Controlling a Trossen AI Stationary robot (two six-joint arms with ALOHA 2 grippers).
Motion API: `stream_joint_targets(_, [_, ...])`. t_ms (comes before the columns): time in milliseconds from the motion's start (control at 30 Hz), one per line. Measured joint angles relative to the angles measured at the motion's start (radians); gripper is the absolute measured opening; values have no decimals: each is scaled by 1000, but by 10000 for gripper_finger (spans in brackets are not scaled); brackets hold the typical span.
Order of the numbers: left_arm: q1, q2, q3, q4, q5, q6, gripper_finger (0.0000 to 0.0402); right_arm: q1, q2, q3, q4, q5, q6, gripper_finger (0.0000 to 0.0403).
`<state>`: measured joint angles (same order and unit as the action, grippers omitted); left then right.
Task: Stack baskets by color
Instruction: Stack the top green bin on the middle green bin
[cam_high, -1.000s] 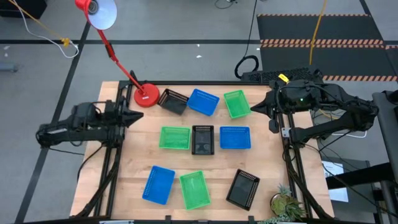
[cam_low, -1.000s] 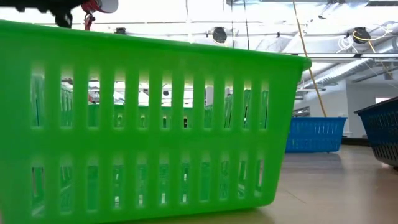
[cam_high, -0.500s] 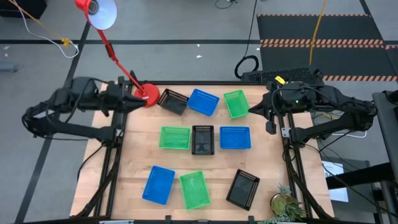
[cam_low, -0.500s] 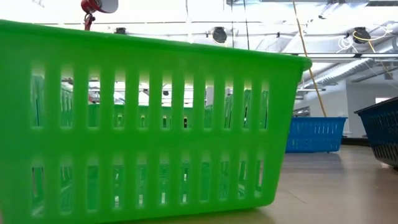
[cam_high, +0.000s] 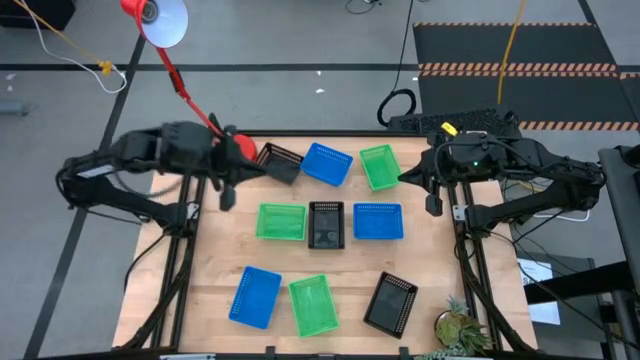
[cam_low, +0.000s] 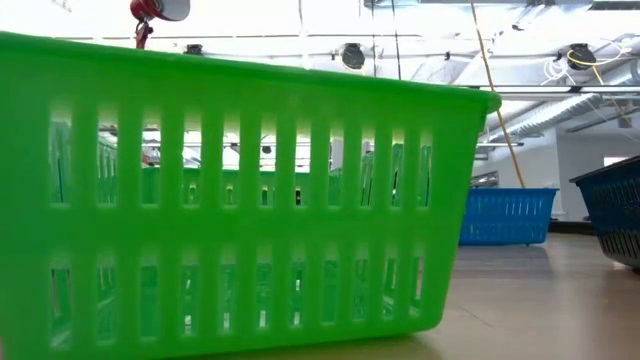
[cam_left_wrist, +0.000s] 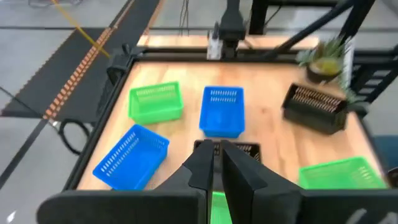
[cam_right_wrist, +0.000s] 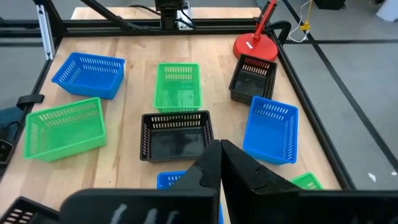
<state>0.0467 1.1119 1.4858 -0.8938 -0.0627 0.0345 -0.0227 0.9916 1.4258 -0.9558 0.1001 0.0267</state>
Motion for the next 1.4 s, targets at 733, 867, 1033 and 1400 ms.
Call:
stream_joint_targets(733, [-76, -12, -390, 480, -81, 13, 33, -112, 255, 0, -59, 5, -49, 0])
stream_joint_targets(867, [-86, -11, -390, 476, -81, 11, 33, -172, 332, 0, -74, 6, -118, 0])
stream_joint_targets(1033, [-103, -12, -390, 476, -80, 8, 33, -246, 422, -8, -82, 6, -231, 11])
stream_joint_targets(1400, [-148, -11, -390, 469, -79, 10, 33, -363, 460, -246, 17, 4, -520, 88])
